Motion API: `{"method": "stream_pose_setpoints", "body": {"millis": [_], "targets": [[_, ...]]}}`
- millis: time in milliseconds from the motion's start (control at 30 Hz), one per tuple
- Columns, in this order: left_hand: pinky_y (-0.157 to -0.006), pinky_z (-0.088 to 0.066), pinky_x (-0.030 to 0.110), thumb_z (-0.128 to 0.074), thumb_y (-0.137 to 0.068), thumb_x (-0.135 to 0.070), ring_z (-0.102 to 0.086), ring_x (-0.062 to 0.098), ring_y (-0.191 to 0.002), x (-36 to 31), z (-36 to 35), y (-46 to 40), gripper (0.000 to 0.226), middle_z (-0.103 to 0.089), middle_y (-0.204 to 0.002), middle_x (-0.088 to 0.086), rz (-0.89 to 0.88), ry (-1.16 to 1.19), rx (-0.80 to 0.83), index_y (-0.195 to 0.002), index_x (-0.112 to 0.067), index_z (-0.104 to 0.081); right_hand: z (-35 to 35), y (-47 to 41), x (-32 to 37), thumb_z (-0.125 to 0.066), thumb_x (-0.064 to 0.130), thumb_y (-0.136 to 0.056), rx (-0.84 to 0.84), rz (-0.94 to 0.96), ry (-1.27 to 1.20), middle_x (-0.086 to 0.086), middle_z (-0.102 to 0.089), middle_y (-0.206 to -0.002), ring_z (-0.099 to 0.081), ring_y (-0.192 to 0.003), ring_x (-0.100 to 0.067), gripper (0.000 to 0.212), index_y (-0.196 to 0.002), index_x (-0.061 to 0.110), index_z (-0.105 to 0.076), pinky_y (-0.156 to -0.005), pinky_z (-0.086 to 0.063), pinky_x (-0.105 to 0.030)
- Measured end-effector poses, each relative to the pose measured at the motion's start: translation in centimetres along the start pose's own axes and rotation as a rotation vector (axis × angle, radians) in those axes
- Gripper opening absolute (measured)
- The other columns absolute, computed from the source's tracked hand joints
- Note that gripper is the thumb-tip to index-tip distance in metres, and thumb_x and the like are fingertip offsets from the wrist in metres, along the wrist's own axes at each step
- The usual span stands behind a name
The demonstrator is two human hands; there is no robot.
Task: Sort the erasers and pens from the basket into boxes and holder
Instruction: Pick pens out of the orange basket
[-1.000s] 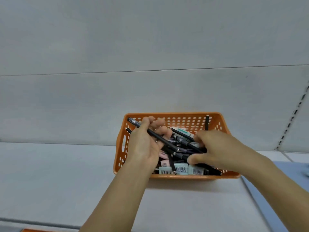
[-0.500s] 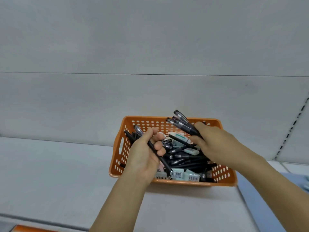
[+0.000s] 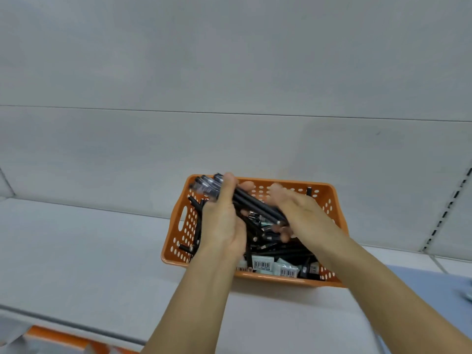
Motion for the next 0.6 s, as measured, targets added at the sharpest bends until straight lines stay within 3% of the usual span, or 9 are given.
{"method": "stream_pose_setpoints", "body": {"millis": [67, 133, 200, 300, 367, 467, 600], "targets": [[-0.081, -0.055, 0.039, -0.057, -0.094, -0.033, -0.069, 0.014, -0.07, -0.1, -0.1, 0.1, 0.023, -0.069, -0.074, 0.003, -0.006, 0.1, -0.053, -0.087, -0.012, -0.063, -0.7, -0.1, -0.2, -0.026, 0.066, -0.09, -0.17, 0.016, -0.228, 0.009, -0.068, -0.102, -0.063, -0.092, -0.003, 0.058, -0.108, 0.026, -0.064, -0.089, -0.049, -0.028], [-0.083, -0.057, 0.042, -0.056, -0.094, -0.033, -0.07, 0.019, -0.073, 0.4, -0.8, 0.6, 0.027, -0.07, -0.077, 0.006, 0.022, 0.157, -0.021, -0.094, -0.007, -0.063, -2.2, -0.6, 0.5, -0.022, 0.059, -0.098, -0.216, 0.076, -0.375, 0.006, -0.071, -0.102, -0.064, -0.097, -0.004, 0.06, -0.103, 0.022, -0.069, -0.09, -0.048, -0.027], [-0.075, -0.059, 0.038, -0.056, -0.095, -0.029, -0.07, 0.018, -0.069, 0.5, -0.9, 1.0, 0.026, -0.069, -0.077, 0.008, 0.041, 0.205, 0.003, -0.092, -0.004, -0.063, -2.5, -1.0, 1.2, -0.022, 0.057, -0.099, -0.215, 0.1, -0.391, 0.004, -0.071, -0.1, -0.066, -0.093, -0.006, 0.06, -0.103, 0.019, -0.068, -0.085, -0.048, -0.024], [-0.051, -0.054, 0.027, -0.056, -0.096, -0.023, -0.059, 0.011, -0.05, -1.6, 1.0, 0.7, 0.02, -0.065, -0.071, 0.005, -0.033, 0.239, -0.062, -0.089, -0.005, -0.059, 0.5, -1.8, 1.8, -0.034, 0.045, -0.101, -0.234, 0.177, -0.094, 0.005, -0.066, -0.096, -0.063, -0.09, -0.007, 0.038, -0.101, 0.021, -0.063, -0.083, -0.05, -0.027], [-0.042, -0.045, 0.022, -0.056, -0.097, -0.02, -0.048, 0.009, -0.042, -3.2, 3.1, 0.6, 0.018, -0.06, -0.064, 0.002, -0.119, 0.208, -0.12, -0.083, -0.008, -0.056, 1.9, -2.5, 1.4, -0.047, 0.032, -0.1, -0.161, 0.199, 0.168, 0.008, -0.066, -0.088, -0.062, -0.083, -0.006, 0.024, -0.094, 0.019, -0.067, -0.075, -0.049, -0.025], [-0.038, -0.038, 0.021, -0.06, -0.095, -0.021, -0.038, 0.008, -0.041, -4.0, 5.3, 1.1, 0.024, -0.048, -0.059, -0.002, -0.159, 0.139, -0.166, -0.074, -0.011, -0.053, 0.2, -3.4, 0.4, -0.057, 0.03, -0.096, 0.046, 0.198, 0.491, 0.015, -0.065, -0.092, -0.059, -0.086, -0.001, 0.014, -0.094, 0.024, -0.069, -0.079, -0.045, -0.023], [-0.037, -0.033, 0.019, -0.061, -0.094, -0.024, -0.032, 0.007, -0.04, -3.8, 6.2, 1.3, 0.028, -0.041, -0.057, -0.003, -0.144, 0.119, -0.184, -0.07, -0.012, -0.051, -4.4, -4.4, 0.0, -0.063, 0.042, -0.089, 0.167, 0.275, 0.756, 0.009, -0.066, -0.096, -0.061, -0.084, -0.01, 0.023, -0.104, 0.025, -0.066, -0.077, -0.054, -0.035]]}}
Point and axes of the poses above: each hand's wrist, its own y-axis away from the middle knuckle, its own z-axis out of the back of the hand, x = y × z, the point moved 6 cm from there along -y, towards the middle knuckle
